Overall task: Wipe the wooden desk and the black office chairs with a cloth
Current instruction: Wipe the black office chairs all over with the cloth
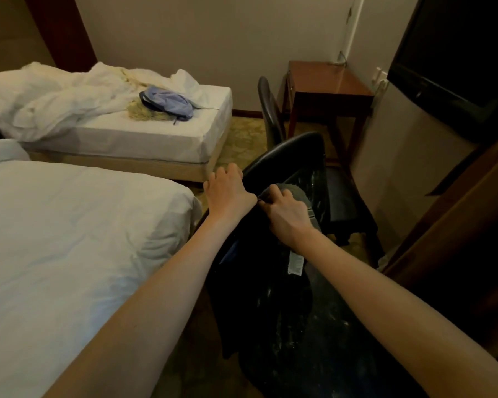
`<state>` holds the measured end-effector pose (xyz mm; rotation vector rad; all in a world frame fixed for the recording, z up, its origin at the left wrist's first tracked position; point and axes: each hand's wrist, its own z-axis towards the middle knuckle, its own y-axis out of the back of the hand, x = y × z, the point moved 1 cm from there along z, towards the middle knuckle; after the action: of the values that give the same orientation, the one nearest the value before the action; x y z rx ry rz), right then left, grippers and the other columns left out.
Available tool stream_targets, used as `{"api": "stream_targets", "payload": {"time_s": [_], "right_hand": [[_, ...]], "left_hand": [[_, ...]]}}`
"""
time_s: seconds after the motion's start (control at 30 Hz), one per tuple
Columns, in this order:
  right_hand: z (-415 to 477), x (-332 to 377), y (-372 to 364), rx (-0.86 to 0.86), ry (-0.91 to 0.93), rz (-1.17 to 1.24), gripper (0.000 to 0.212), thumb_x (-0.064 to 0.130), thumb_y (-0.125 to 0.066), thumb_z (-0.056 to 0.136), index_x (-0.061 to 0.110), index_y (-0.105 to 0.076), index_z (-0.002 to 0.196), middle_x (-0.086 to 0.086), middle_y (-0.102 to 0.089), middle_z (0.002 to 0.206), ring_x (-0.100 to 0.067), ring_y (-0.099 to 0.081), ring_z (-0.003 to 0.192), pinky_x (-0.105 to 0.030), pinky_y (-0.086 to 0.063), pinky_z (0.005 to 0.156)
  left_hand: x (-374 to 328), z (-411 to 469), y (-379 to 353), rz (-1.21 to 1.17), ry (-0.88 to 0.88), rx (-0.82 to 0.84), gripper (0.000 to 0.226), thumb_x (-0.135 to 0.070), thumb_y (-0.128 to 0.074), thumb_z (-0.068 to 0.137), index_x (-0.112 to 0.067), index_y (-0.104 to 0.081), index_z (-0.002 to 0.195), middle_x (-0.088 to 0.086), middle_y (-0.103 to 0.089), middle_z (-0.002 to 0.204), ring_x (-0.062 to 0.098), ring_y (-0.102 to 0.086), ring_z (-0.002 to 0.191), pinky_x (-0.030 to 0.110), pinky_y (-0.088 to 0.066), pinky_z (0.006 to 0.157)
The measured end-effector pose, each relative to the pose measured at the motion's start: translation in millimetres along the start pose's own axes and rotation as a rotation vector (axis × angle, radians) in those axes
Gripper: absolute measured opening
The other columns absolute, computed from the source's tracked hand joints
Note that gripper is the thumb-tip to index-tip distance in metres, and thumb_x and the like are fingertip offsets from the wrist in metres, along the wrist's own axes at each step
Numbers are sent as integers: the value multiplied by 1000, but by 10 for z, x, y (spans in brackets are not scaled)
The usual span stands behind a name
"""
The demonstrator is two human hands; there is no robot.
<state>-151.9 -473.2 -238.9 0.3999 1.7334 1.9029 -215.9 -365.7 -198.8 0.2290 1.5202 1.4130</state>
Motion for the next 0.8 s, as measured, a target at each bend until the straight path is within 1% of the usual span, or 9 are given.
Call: {"api": "stream_targets", "payload": {"time_s": [0.13,0.27,0.4,0.47,0.57,0.63,0.67,0.73,0.8], "right_hand": [[58,-121,16,-20,-18,-10,39,23,-43,98,26,-46,137,-11,-28,138,-32,-39,116,-34,-42,68],[151,-269,-30,-32,-69,18,37,22,-42,98,24,-48,135,-13,-31,134,-35,-40,113,-34,-36,63],[220,-428,-49,-17,-156,71,35,24,-40,100,16,-50,132,-15,-33,133,-38,-41,112,-36,-36,67],[193,-426,1,-28,-171,95,34,24,-41,100,14,-52,130,-14,-33,133,-37,-41,113,-35,-39,69],[31,-205,40,-50,-108,108,35,22,-44,97,19,-51,132,-10,-33,135,-34,-40,116,-34,-39,70],[-68,17,29,-13,-68,99,35,22,-42,98,17,-48,133,-10,-31,137,-34,-39,116,-35,-37,67],[-101,109,26,17,-79,104,35,22,-41,99,16,-47,133,-10,-30,138,-34,-39,116,-35,-36,65],[-146,212,44,54,-86,123,35,22,-40,99,14,-47,133,-10,-30,138,-34,-40,115,-35,-34,65],[-215,296,89,74,-13,106,34,21,-41,98,13,-49,130,-9,-31,136,-34,-40,114,-34,-31,64]], "left_hand": [[4,33,-3,-46,7,-14,30,-7,-58,71,-16,-37,90,10,-51,112,32,-44,110,39,-33,89],[23,63,-7,-57,11,-1,28,-6,-58,71,-14,-41,91,11,-52,110,33,-45,108,39,-33,87],[27,53,-6,-58,12,22,28,-6,-58,72,-14,-37,89,10,-50,108,33,-45,106,39,-32,85],[22,23,-5,-48,8,15,29,-6,-58,72,-15,-37,89,10,-50,109,32,-44,106,38,-32,85],[15,5,2,-46,-4,25,29,-7,-58,72,-16,-36,89,9,-50,109,31,-44,107,37,-30,83],[19,11,36,-66,16,38,29,-7,-58,73,-16,-36,89,9,-51,109,31,-44,107,37,-30,82],[31,11,58,-83,25,51,29,-7,-57,73,-16,-35,89,10,-52,109,31,-44,107,37,-32,83],[66,6,92,-119,22,79,28,-6,-57,73,-16,-34,85,11,-50,101,31,-46,104,38,-33,83],[109,-5,112,-150,7,95,30,-4,-56,73,-19,-30,77,5,-44,91,32,-47,103,39,-36,84]]}}
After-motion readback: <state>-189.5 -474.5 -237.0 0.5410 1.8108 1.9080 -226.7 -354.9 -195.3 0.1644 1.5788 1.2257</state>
